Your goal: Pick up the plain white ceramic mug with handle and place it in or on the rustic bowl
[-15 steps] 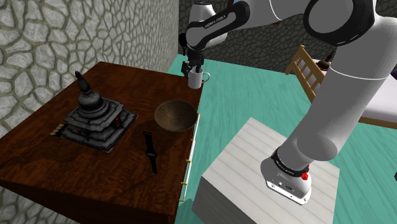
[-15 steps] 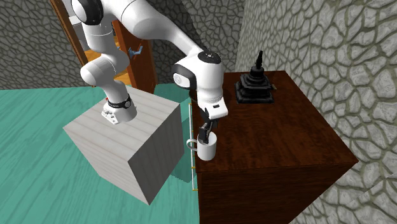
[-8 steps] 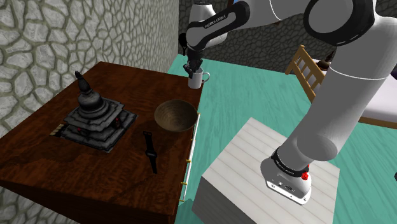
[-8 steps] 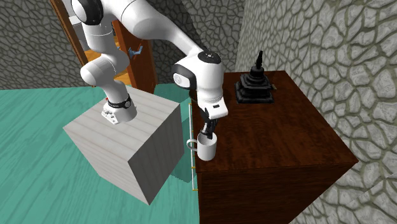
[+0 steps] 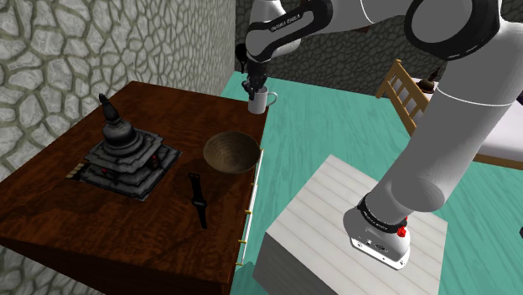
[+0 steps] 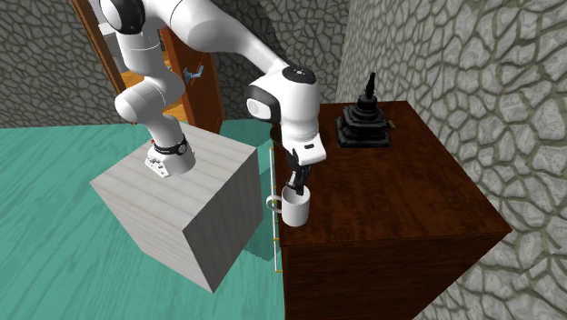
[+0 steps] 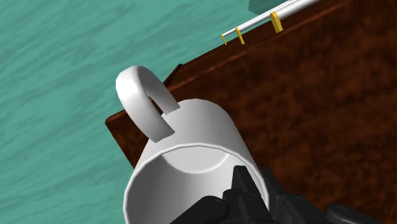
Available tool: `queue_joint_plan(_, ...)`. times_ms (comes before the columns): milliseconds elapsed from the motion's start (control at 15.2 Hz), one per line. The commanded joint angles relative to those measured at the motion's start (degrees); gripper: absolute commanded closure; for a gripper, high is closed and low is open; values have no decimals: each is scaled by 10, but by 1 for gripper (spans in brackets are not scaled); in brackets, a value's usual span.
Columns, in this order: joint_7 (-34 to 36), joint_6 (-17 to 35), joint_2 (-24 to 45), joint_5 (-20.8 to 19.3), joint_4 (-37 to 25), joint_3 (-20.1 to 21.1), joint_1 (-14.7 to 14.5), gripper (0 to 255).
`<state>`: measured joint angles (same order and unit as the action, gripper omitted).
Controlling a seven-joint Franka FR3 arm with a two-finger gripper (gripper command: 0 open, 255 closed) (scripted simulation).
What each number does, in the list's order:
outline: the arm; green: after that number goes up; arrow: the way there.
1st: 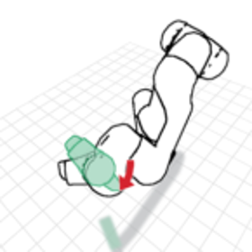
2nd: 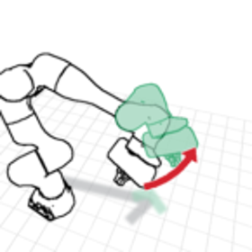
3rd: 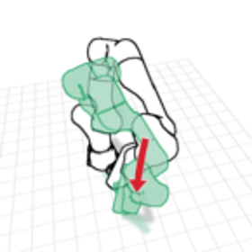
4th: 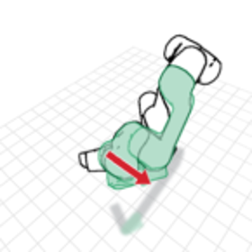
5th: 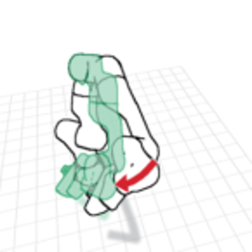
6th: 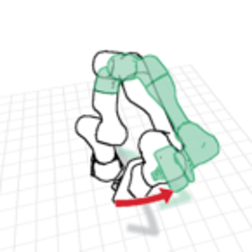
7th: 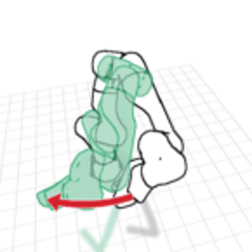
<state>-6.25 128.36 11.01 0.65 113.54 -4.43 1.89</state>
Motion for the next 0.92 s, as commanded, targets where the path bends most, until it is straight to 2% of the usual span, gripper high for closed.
queue_joint_plan(0,0,-15,-6,-1,-9,0,0,255)
queue_joint_plan(858,2,-107,-40,-4,-67,-1,-1,255)
